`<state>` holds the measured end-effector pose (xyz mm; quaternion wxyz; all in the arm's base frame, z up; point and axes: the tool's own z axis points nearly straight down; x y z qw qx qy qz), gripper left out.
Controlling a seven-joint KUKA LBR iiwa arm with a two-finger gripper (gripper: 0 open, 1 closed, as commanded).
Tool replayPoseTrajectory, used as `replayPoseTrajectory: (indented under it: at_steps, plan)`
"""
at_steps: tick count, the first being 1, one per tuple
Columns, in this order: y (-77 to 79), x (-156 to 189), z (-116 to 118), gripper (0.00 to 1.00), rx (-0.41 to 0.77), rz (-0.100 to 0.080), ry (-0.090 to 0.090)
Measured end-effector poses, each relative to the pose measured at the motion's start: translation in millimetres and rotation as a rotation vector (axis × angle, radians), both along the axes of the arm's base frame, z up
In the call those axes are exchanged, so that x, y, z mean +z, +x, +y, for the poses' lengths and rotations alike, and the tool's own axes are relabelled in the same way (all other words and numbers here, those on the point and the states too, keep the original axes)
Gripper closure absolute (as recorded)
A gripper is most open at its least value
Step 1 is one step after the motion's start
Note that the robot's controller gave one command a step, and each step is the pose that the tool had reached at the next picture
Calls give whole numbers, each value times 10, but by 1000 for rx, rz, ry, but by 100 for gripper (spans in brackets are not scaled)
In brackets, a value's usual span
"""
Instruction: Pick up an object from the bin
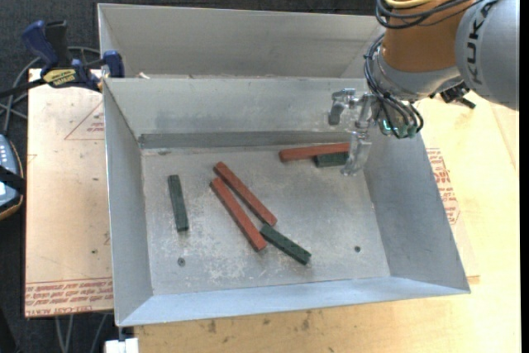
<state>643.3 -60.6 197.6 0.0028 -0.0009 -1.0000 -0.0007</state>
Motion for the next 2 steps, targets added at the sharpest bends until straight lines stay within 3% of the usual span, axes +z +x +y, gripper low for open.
replayPoseTrajectory:
  at_steps: [1,2]
  plan:
    - [110,-1196,-328,0,-154,-2,0]
    - [127,-1267,-160,0,-128,-8,-1]
